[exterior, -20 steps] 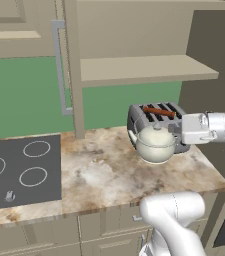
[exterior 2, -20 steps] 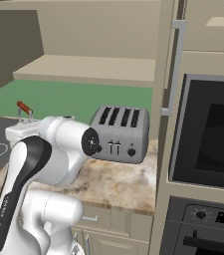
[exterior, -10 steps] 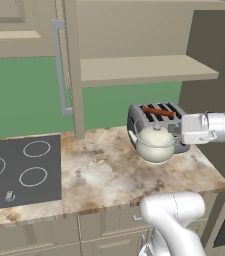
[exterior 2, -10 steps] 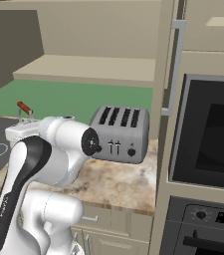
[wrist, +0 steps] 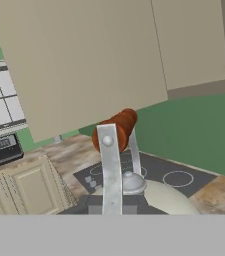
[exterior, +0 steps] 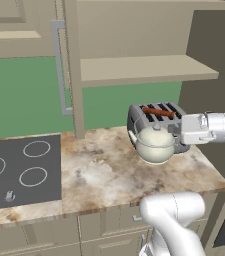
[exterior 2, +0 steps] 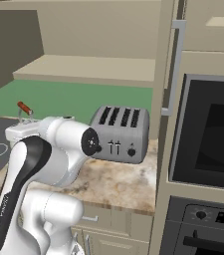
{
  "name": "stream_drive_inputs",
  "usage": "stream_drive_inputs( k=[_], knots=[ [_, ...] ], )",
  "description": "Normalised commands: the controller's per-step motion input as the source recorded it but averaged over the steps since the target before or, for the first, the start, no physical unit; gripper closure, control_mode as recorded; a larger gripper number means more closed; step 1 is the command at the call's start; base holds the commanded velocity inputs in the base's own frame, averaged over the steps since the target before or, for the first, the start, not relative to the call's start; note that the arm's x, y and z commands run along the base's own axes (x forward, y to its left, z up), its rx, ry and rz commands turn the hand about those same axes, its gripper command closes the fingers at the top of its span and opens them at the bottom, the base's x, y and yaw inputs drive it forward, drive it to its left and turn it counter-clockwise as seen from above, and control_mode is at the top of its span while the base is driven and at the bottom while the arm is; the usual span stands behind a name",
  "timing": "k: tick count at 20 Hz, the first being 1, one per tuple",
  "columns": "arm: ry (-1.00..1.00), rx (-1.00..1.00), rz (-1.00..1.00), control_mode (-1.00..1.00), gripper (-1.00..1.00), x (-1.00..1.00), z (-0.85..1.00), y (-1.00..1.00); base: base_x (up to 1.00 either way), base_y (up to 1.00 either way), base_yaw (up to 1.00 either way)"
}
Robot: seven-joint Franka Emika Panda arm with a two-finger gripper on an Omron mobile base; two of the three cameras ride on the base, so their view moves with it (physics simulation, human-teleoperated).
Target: Open the cabinet, pick the kettle from the cabinet, and place it in the sink.
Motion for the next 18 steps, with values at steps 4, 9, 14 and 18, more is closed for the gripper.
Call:
stream_drive_inputs(
  k=[4,9,14,18],
  knots=[
    [0.00,0.00,0.00,-1.00,1.00,0.00,0.00,0.00,0.00,0.00,0.00],
    [0.00,0.00,0.00,-1.00,1.00,0.00,0.00,0.00,0.00,0.00,0.00],
    [0.00,0.00,0.00,-1.00,1.00,0.00,0.00,0.00,0.00,0.00,0.00],
    [0.00,0.00,0.00,-1.00,1.00,0.00,0.00,0.00,0.00,0.00,0.00]
  ],
)
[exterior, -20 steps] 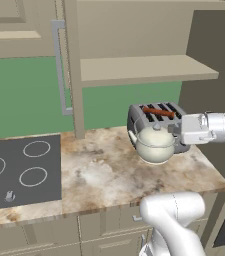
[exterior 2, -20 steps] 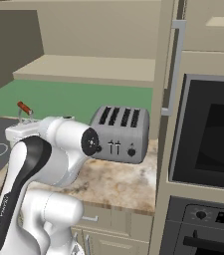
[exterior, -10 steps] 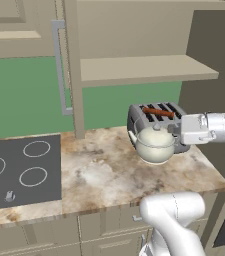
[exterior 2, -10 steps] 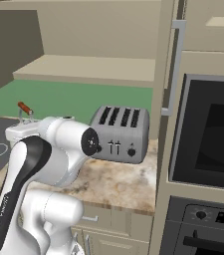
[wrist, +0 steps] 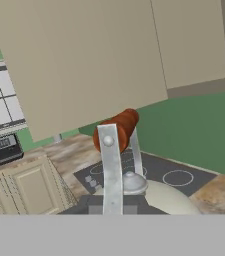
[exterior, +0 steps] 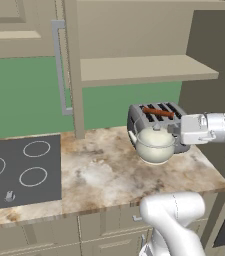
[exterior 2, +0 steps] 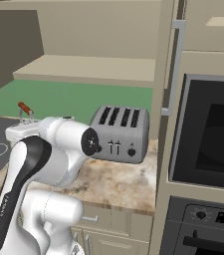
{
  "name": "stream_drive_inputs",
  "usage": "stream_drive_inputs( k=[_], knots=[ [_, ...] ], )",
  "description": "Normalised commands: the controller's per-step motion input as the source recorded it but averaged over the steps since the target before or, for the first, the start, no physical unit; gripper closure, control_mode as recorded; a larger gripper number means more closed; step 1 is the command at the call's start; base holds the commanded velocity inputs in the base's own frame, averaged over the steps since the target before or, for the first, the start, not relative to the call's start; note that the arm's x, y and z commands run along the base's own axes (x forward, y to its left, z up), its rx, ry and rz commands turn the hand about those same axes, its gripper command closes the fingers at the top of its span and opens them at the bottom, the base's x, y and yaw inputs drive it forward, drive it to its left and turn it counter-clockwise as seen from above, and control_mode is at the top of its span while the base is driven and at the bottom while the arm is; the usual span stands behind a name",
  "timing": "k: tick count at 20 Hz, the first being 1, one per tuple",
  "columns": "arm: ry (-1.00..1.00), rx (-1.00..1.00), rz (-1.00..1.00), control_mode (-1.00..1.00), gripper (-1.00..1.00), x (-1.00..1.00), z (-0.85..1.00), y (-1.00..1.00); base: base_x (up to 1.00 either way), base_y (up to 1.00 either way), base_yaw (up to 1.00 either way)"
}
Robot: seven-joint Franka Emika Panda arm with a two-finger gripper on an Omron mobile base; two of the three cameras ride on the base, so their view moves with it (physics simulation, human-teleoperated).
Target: Open the cabinet, pick the kettle from the cabinet, and place it in the sink.
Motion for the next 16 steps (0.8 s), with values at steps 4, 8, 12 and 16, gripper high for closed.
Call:
stream_drive_inputs(
  k=[4,8,12,16],
  knots=[
    [0.00,0.00,0.00,1.00,1.00,0.00,0.00,0.00,0.00,0.00,0.00],
    [0.00,0.00,0.00,1.00,1.00,0.00,0.00,0.00,0.00,0.00,0.00],
    [0.00,0.00,0.00,1.00,1.00,0.00,0.00,0.00,-0.34,0.04,-0.04],
    [0.00,0.00,0.00,1.00,1.00,0.00,0.00,0.00,-0.60,0.07,-0.06]
  ],
)
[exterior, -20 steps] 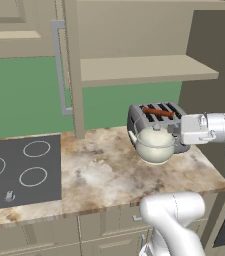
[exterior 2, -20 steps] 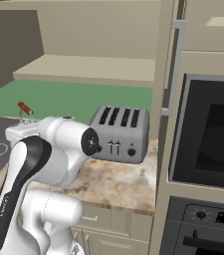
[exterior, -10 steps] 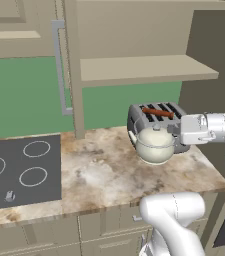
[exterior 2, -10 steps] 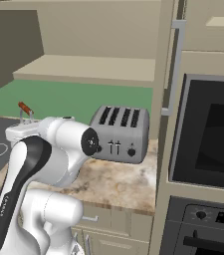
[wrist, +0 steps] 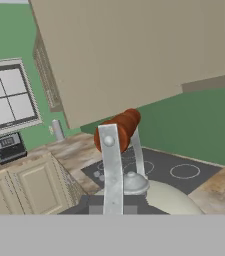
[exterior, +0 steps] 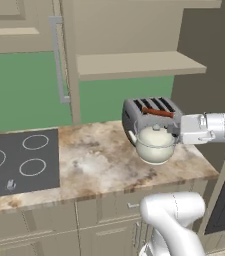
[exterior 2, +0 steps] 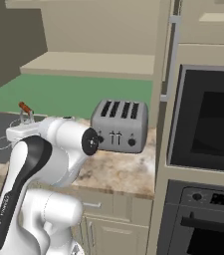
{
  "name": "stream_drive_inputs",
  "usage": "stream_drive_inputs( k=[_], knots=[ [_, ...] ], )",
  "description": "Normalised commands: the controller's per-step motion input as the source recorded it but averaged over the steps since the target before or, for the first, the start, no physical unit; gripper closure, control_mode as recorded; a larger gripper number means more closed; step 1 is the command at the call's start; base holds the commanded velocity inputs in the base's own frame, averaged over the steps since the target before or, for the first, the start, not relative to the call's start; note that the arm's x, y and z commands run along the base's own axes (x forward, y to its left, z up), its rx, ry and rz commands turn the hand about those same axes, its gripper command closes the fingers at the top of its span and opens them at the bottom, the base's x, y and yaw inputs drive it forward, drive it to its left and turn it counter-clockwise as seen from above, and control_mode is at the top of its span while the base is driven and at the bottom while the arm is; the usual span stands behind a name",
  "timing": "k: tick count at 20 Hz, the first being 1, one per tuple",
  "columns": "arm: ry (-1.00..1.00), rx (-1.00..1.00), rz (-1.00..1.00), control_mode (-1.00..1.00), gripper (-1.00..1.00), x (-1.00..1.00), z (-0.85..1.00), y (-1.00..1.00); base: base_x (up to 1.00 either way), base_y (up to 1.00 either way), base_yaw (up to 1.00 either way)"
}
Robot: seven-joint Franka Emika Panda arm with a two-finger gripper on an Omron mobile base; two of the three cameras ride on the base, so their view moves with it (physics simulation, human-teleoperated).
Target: Open the cabinet, pick the kettle from the cabinet, and place it in the sink.
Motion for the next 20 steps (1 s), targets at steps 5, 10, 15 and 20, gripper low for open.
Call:
stream_drive_inputs(
  k=[5,10,15,20],
  knots=[
    [0.00,0.00,0.00,1.00,1.00,0.00,0.00,0.00,-0.51,0.09,0.00],
    [0.00,0.00,0.00,1.00,1.00,0.00,0.00,0.00,-0.37,0.07,0.04],
    [0.00,0.00,0.00,1.00,1.00,0.00,0.00,0.00,-0.29,0.01,0.35],
    [0.00,0.00,0.00,1.00,1.00,0.00,0.00,0.00,-0.22,-0.11,0.47]
  ],
)
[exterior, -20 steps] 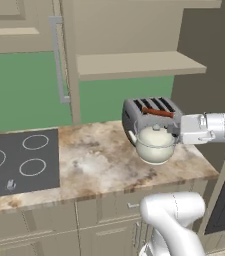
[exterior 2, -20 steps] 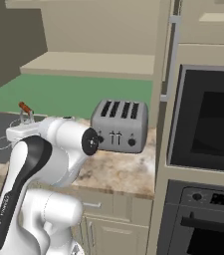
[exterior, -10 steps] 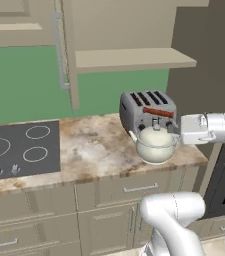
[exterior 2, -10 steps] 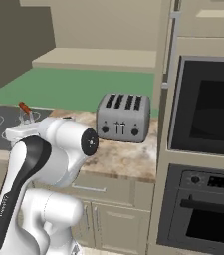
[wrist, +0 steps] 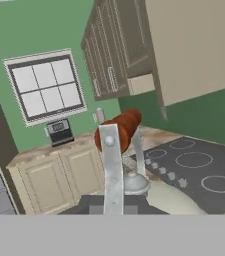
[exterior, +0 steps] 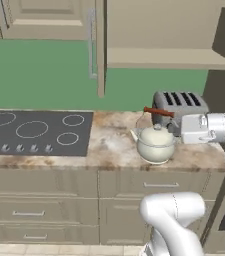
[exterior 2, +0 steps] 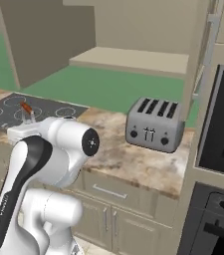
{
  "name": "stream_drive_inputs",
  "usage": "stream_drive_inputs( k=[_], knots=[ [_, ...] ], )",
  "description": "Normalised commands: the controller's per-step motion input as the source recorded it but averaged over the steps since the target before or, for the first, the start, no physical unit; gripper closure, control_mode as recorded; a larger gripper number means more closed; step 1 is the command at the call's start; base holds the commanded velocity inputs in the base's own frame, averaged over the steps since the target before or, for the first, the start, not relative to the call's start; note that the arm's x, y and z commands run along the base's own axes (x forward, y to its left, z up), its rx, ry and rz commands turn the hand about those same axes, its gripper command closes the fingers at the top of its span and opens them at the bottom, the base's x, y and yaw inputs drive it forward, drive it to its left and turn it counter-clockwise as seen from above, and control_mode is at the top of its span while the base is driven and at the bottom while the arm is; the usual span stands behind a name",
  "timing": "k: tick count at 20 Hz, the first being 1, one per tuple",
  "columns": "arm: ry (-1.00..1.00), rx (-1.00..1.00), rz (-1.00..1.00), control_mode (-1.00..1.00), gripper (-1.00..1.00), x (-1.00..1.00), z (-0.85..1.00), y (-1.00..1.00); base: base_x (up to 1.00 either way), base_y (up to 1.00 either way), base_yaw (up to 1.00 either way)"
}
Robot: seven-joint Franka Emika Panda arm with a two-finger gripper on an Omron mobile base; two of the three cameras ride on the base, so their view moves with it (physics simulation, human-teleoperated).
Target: Open the cabinet, pick the kettle from the cabinet, and place it in the sink.
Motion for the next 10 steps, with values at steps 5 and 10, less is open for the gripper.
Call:
stream_drive_inputs(
  k=[5,10],
  knots=[
    [0.00,0.00,0.00,1.00,1.00,0.00,0.00,0.00,-0.16,-0.25,0.57],
    [0.00,0.00,0.00,1.00,1.00,0.00,0.00,0.00,-0.12,-0.21,0.68]
  ],
)
